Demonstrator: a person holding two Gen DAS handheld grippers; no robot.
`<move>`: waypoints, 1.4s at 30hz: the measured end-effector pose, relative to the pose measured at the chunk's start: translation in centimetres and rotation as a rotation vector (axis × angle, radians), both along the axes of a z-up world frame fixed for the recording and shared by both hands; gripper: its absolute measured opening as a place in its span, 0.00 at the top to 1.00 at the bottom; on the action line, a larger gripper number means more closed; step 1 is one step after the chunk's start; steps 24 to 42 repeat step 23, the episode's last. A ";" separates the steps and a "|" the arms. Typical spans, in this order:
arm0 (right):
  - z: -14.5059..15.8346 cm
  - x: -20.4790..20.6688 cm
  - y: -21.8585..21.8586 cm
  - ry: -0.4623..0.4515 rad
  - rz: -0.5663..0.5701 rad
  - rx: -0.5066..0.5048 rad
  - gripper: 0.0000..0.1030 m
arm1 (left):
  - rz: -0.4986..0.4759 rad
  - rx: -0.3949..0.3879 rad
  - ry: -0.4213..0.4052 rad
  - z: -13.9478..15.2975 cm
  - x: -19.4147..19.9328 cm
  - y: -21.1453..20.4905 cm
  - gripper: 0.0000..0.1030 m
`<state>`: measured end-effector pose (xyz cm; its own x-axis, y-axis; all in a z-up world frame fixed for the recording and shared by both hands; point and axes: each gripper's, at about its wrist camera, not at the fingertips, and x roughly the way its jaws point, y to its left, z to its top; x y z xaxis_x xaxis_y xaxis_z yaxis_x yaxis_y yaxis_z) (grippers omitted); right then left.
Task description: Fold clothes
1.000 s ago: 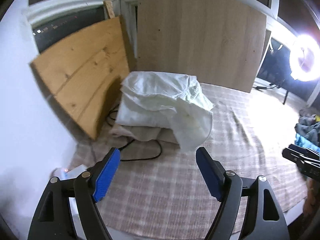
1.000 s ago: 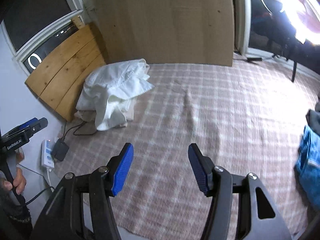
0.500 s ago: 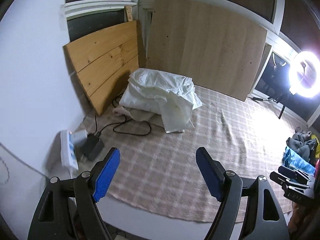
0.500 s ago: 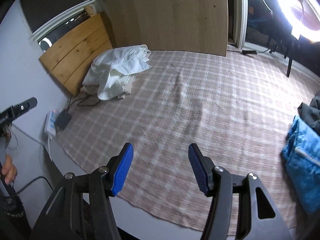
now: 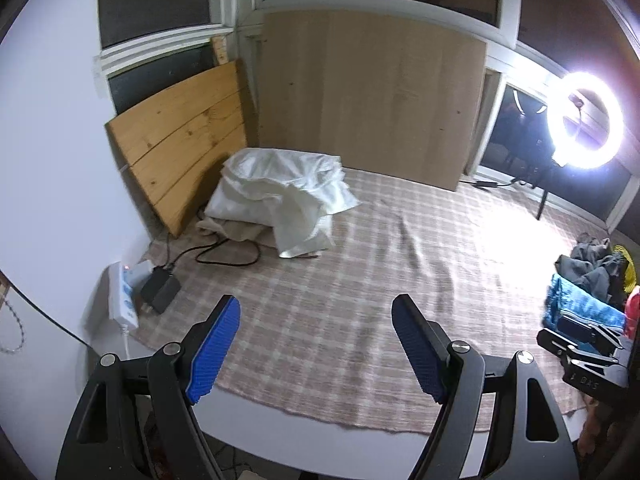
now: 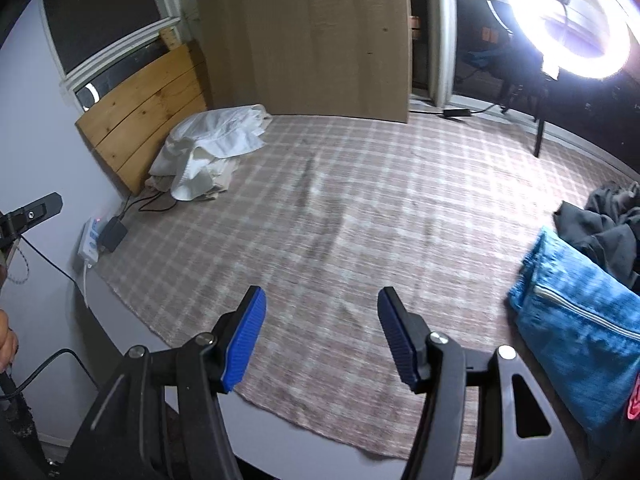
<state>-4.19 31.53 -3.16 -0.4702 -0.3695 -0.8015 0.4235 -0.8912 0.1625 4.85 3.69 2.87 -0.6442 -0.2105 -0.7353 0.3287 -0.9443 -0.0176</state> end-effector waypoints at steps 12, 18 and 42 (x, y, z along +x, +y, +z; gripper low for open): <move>-0.1 -0.2 2.8 0.004 -0.030 -0.004 0.44 | -0.045 -0.041 0.002 0.6 -0.2 2.7 0.25; -0.2 -0.1 2.6 0.006 -0.032 0.003 0.44 | -0.039 -0.038 0.006 0.6 0.0 2.6 0.25; -0.3 0.0 2.3 0.009 -0.028 0.009 0.44 | -0.048 -0.025 0.028 0.5 0.4 2.2 0.25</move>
